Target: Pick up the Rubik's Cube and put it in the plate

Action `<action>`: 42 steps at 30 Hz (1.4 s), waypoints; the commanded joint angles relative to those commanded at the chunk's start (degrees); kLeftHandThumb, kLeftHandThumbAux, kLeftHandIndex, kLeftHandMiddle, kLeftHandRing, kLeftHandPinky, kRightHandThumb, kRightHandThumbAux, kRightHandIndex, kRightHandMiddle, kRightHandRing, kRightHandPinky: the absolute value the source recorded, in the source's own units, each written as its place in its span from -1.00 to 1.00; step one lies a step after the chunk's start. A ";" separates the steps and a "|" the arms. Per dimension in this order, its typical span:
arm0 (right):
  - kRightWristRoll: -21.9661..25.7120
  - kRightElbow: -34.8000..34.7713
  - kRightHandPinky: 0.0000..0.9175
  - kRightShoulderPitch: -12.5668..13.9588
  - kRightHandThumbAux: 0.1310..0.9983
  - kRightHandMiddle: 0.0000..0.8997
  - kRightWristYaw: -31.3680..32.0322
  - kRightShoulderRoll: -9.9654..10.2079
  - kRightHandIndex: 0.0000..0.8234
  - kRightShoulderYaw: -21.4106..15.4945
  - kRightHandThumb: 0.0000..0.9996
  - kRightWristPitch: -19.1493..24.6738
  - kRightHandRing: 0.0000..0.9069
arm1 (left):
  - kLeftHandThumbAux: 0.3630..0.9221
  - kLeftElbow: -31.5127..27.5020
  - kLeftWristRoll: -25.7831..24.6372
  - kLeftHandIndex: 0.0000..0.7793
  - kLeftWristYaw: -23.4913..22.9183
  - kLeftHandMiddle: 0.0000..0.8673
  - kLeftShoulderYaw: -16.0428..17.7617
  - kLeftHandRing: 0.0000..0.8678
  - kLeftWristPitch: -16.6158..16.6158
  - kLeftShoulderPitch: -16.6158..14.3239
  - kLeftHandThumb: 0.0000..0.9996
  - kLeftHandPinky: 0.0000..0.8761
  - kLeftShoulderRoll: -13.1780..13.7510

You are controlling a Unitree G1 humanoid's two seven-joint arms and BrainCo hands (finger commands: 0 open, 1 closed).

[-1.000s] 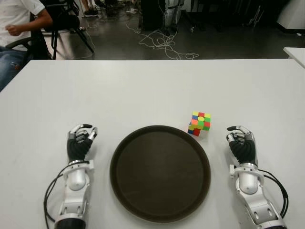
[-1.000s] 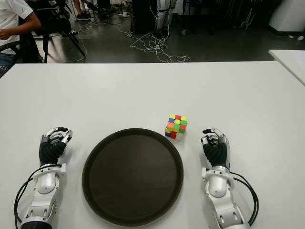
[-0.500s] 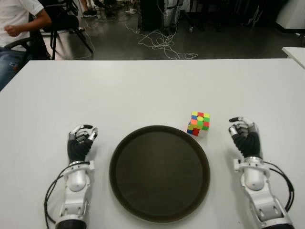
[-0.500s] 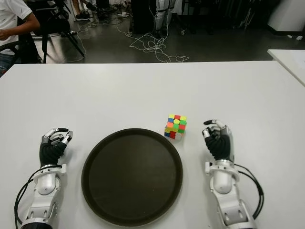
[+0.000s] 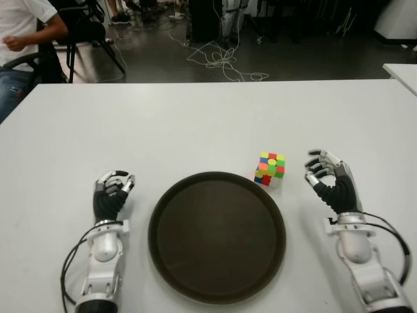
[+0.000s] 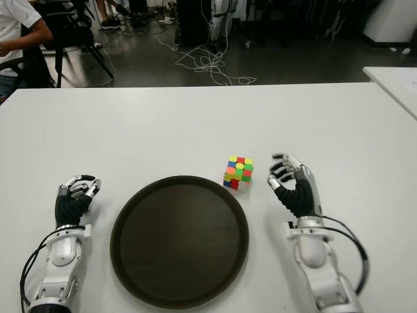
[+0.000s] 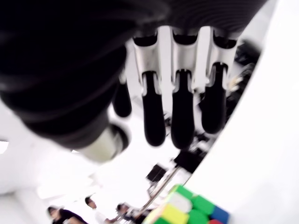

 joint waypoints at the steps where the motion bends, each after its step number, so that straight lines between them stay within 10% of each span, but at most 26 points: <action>1: 0.61 0.25 -0.96 -0.52 0.39 -0.95 0.63 0.35 -0.95 -0.05 -0.95 -0.45 -0.95 | 0.23 -0.05 0.02 0.14 0.05 0.87 0.01 0.91 0.04 -0.01 0.41 0.87 -0.03; 7: 2.13 4.62 -1.00 -1.21 0.15 -1.00 2.51 -0.28 -1.00 -1.47 -1.00 -5.89 -1.00 | 0.23 0.02 -0.25 0.14 0.21 0.87 0.23 0.91 0.04 -0.19 0.41 0.88 -0.27; 19: -10.05 1.31 -1.00 -1.10 -0.20 -1.00 -1.76 -1.12 -1.00 -2.10 -1.00 -2.20 -1.00 | 0.23 -0.28 -1.14 0.14 -0.45 0.86 0.48 0.90 0.43 -0.04 0.41 0.86 -0.65; 42: -22.75 -10.50 -1.00 -1.85 -0.16 -1.00 7.83 -4.70 -1.00 -0.09 -1.00 19.54 -1.00 | 0.23 0.99 2.65 0.14 1.46 0.85 -1.05 0.89 -0.33 -0.26 0.41 0.84 0.03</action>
